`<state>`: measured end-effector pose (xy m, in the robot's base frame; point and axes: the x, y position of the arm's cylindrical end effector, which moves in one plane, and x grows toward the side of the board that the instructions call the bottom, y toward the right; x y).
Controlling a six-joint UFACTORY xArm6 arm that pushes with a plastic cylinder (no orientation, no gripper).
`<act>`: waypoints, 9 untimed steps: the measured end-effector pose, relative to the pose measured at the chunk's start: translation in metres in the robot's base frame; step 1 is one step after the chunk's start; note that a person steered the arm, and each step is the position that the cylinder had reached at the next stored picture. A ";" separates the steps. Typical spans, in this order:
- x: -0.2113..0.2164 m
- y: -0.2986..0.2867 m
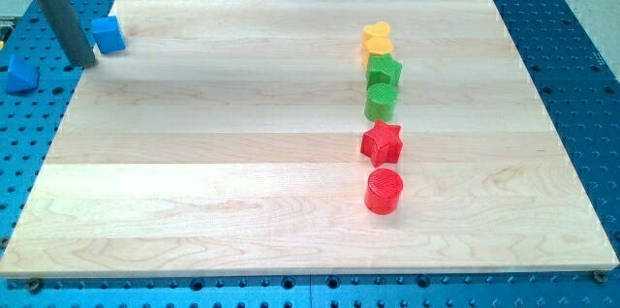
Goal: Place the cube to the top center
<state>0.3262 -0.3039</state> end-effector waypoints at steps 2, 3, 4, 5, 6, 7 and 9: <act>-0.068 0.047; -0.063 0.141; -0.063 0.084; -0.021 0.093; -0.012 0.180; -0.024 0.237; -0.062 0.281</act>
<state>0.2637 -0.0232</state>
